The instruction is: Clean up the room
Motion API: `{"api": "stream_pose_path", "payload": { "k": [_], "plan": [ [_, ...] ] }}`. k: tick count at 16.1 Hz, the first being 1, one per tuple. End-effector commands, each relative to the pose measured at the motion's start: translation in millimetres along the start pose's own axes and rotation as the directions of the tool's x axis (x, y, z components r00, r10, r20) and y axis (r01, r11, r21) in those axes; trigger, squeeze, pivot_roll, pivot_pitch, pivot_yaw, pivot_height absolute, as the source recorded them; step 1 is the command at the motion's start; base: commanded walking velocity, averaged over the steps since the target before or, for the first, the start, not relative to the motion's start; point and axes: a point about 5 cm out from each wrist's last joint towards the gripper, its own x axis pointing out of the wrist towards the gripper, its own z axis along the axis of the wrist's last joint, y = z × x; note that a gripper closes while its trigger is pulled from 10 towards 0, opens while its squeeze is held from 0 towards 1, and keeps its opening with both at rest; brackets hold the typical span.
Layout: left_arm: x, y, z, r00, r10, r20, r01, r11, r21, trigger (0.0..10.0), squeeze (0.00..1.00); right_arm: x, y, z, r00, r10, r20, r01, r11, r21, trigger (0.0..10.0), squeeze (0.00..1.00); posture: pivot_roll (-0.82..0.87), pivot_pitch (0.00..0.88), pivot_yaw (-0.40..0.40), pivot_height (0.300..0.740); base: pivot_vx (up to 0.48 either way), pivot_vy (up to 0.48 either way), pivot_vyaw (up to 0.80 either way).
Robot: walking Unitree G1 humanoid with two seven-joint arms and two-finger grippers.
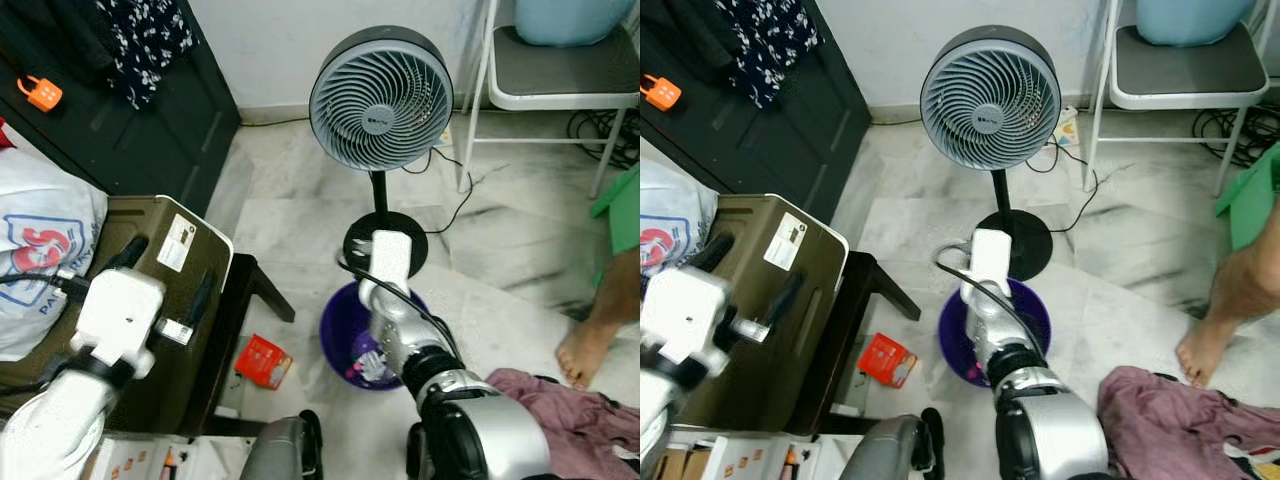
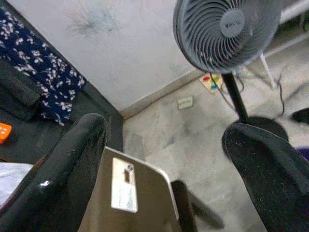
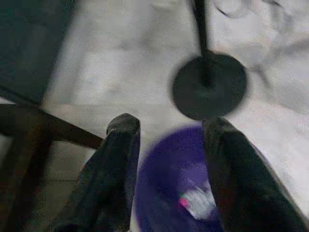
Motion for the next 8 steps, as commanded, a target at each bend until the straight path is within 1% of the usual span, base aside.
{"api": "stream_pose_path", "payload": {
  "k": [1,2,3,4,5,6,7,8],
  "plan": [
    [3.8,1.4,-8,0.998,0.053,-0.030,-0.053,0.998,-0.015,10.0,0.00,-4.6,23.9,12,0.987,0.152,0.057,-0.151,0.988,-0.029,10.0,1.00,0.14,0.146,0.158,0.740,0.000,0.000,0.00],
    [10.0,-0.8,-9,0.996,0.082,-0.018,-0.083,0.996,-0.026,10.0,0.00,-10.7,27.7,15,0.970,0.226,0.085,-0.223,0.974,-0.043,10.0,1.00,0.11,0.123,0.138,0.740,0.000,0.000,0.00],
    [13.2,-1.7,-9,0.995,0.096,-0.012,-0.096,0.995,-0.025,10.0,0.00,-13.6,28.7,16,0.963,0.254,0.091,-0.251,0.967,-0.040,10.0,1.00,0.10,0.117,0.133,0.740,0.000,0.000,0.00],
    [20.4,-4.7,-11,0.994,0.108,0.000,-0.108,0.993,-0.039,10.0,0.00,-21.8,26.6,18,0.945,0.305,0.122,-0.297,0.952,-0.076,10.0,1.00,0.07,0.099,0.119,0.740,0.000,0.000,0.00],
    [25.9,-7.2,-13,0.993,0.115,0.010,-0.115,0.992,-0.044,10.0,0.00,-26.3,22.3,18,0.936,0.325,0.137,-0.312,0.944,-0.102,10.0,1.00,0.03,0.082,0.105,0.740,0.000,0.000,0.00],
    [39.2,-11.4,-10,0.991,0.122,0.051,-0.118,0.990,-0.077,10.0,0.00,-43.2,4.7,23,0.917,0.347,0.195,-0.316,0.933,-0.175,10.0,1.00,-0.01,0.042,0.085,0.740,0.000,0.000,0.00],
    [50.9,-15.0,-10,0.989,0.125,0.075,-0.118,0.989,-0.092,10.0,0.00,-56.0,-9.9,25,0.902,0.368,0.225,-0.322,0.922,-0.217,10.0,1.00,-0.05,0.035,0.082,0.740,0.000,0.000,0.00],
    [56.1,-17.3,-11,0.988,0.130,0.082,-0.123,0.988,-0.089,10.0,0.00,-62.3,-19.2,23,0.899,0.372,0.233,-0.318,0.918,-0.238,10.0,1.00,-0.06,0.011,0.076,0.740,0.000,0.000,0.00]
  ]
}}
